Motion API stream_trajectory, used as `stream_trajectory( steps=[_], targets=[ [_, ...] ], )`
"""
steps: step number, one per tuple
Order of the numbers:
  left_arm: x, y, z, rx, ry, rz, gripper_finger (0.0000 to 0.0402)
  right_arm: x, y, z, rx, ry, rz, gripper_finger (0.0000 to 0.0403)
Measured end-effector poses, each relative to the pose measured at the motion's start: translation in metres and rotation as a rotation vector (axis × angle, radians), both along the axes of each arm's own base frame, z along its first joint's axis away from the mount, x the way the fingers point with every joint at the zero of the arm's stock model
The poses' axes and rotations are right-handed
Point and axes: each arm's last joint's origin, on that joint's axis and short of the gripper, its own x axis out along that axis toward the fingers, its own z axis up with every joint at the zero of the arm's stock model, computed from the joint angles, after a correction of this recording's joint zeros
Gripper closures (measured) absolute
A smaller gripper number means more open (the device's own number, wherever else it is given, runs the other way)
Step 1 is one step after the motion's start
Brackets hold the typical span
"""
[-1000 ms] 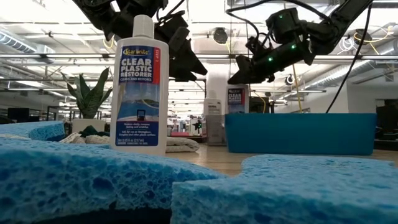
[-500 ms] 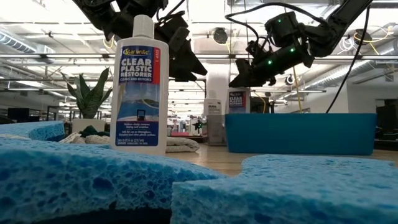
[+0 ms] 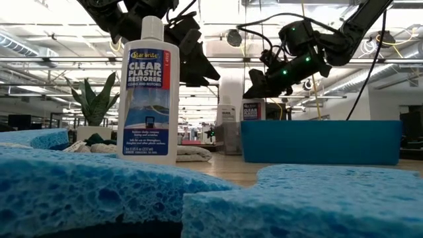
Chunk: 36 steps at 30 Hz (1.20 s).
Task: Pick & Place Kitchen Items
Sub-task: Put the white clear plastic restorer into the left black bin
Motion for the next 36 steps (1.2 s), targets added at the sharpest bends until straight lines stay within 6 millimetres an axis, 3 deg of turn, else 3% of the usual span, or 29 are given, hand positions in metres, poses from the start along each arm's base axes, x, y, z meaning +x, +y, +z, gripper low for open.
stream_trajectory(
  steps=[19, 36],
  targets=[
    [0.000, 0.000, 0.000, -0.001, 0.000, 0.000, 0.0078, -0.001, 0.000, 0.002, -0.032, 0.015, 0.007, 0.0244],
    [0.000, 0.000, 0.000, -0.001, -0.001, 0.000, 0.0078, -0.019, 0.011, 0.032, -0.057, 0.011, 0.013, 0.0160]
  ],
)
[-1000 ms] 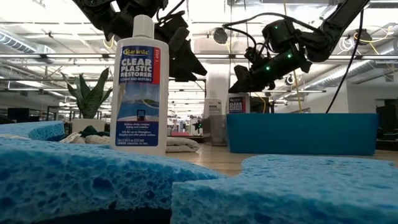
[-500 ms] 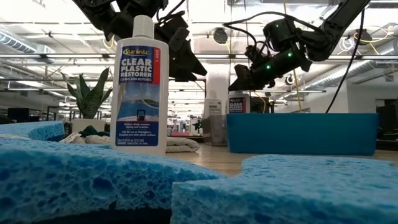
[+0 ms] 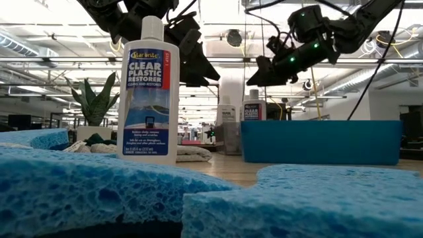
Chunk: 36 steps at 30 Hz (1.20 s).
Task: Pick & Place Kitchen Items
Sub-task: Put the white clear plastic restorer into the left black bin
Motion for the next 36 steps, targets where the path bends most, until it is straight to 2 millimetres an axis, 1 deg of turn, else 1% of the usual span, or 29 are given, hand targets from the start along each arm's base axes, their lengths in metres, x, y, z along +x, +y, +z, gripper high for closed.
stream_trajectory(
  steps=[5, 7, 8, 10, 12, 15, 18, 21, 25, 28, 30, 32, 36],
  targets=[
    [-0.001, 0.000, 0.001, 0.077, 0.024, -0.024, 0.0073, -0.010, 0.005, 0.011, -0.002, 0.006, 0.001, 0.0148],
    [-0.006, -0.004, 0.008, 0.088, 0.029, -0.035, 0.0071, -0.014, 0.008, 0.014, 0.003, 0.015, 0.002, 0.0147],
    [-0.010, -0.008, 0.015, 0.096, 0.021, -0.046, 0.0072, -0.017, 0.009, 0.016, 0.005, 0.019, 0.001, 0.0147],
    [-0.022, -0.017, 0.031, 0.097, 0.009, -0.073, 0.0075, -0.021, 0.011, 0.020, 0.006, 0.022, 0.002, 0.0149],
    [-0.036, -0.027, 0.042, 0.072, 0.029, -0.095, 0.0080, -0.025, 0.014, 0.022, 0.009, 0.027, 0.001, 0.0151],
    [-0.061, -0.041, 0.051, 0.006, 0.101, -0.103, 0.0087, -0.029, 0.016, 0.026, 0.009, 0.024, 0.004, 0.0154],
    [-0.080, -0.054, 0.054, -0.064, 0.108, -0.104, 0.0093, -0.031, 0.017, 0.028, 0.013, 0.027, 0.004, 0.0155],
    [-0.095, -0.069, 0.041, -0.105, 0.127, -0.125, 0.0093, -0.030, 0.019, 0.027, 0.014, 0.030, 0.010, 0.0156],
    [-0.113, -0.089, 0.017, -0.179, 0.161, -0.146, 0.0090, -0.029, 0.022, 0.027, 0.013, 0.029, 0.024, 0.0155],
    [-0.128, -0.106, -0.006, -0.270, 0.213, -0.205, 0.0089, -0.027, 0.024, 0.028, 0.009, 0.023, 0.033, 0.0156],
    [-0.136, -0.114, -0.028, -0.307, 0.252, -0.232, 0.0089, -0.027, 0.025, 0.029, 0.005, 0.017, 0.038, 0.0156],
    [-0.139, -0.118, -0.048, -0.323, 0.238, -0.228, 0.0089, -0.026, 0.025, 0.030, 0.001, 0.010, 0.039, 0.0156],
    [-0.140, -0.121, -0.076, -0.329, 0.146, -0.249, 0.0089, -0.026, 0.025, 0.030, 0.001, 0.007, 0.038, 0.0156]
  ],
)
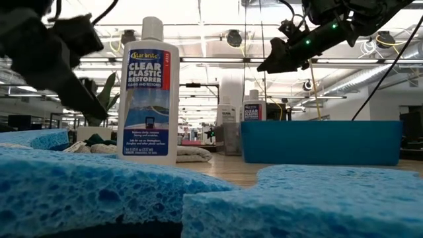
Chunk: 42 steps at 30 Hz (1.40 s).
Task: Pick & Place Kitchen Items
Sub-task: Put the white clear plastic restorer into the left black bin
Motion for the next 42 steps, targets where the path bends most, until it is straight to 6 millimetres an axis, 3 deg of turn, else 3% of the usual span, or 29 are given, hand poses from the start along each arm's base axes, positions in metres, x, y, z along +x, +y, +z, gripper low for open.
stream_trajectory(
  steps=[11, 32, 36, 42],
  targets=[
    [0.023, -0.010, -0.026, 0.099, -0.087, -0.102, 0.0089, 0.000, 0.000, 0.000, -0.001, -0.003, -0.001, 0.0156],
    [0.062, -0.014, -0.037, 0.168, -0.119, -0.089, 0.0091, 0.000, 0.001, 0.000, -0.001, -0.003, 0.002, 0.0156],
    [0.066, -0.014, -0.032, 0.210, -0.154, -0.099, 0.0123, 0.000, 0.001, 0.000, -0.001, -0.004, 0.002, 0.0156],
    [0.074, -0.013, -0.024, 0.255, -0.203, -0.103, 0.0229, 0.000, 0.001, 0.000, -0.001, -0.003, 0.002, 0.0156]
  ],
)
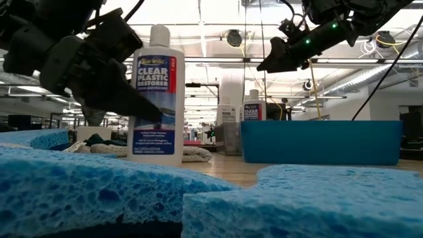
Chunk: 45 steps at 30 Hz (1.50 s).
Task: Pick & Place Kitchen Items
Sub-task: Put the white clear plastic restorer into the left black bin
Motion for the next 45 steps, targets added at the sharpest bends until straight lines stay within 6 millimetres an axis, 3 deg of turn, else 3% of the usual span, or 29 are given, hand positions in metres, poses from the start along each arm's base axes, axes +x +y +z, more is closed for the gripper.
stream_trajectory(
  steps=[4, 11, 15, 27, 31, 40, 45],
  targets=[
    [0.002, 0.006, 0.006, 0.029, -0.012, 0.007, 0.0284, 0.000, 0.000, 0.000, 0.000, 0.000, 0.000, 0.0156],
    [0.002, 0.029, 0.046, -0.080, -0.142, 0.093, 0.0284, 0.000, 0.000, 0.000, 0.000, 0.000, 0.000, 0.0156],
    [-0.002, 0.044, 0.069, -0.099, -0.188, 0.157, 0.0262, 0.000, 0.000, 0.000, 0.000, 0.000, 0.000, 0.0156],
    [-0.020, 0.071, 0.109, 0.076, -0.066, 0.327, 0.0276, 0.000, 0.000, 0.000, 0.001, 0.000, 0.002, 0.0156],
    [-0.035, 0.079, 0.107, 0.112, -0.067, 0.370, 0.0276, 0.000, 0.000, 0.000, 0.001, 0.001, 0.002, 0.0156],
    [-0.082, 0.092, 0.082, 0.116, -0.070, 0.589, 0.0275, 0.000, 0.000, 0.000, 0.001, 0.001, 0.003, 0.0156],
    [-0.102, 0.097, 0.087, 0.045, -0.114, 0.783, 0.0275, 0.000, 0.000, 0.000, 0.000, -0.001, 0.003, 0.0156]
  ],
)
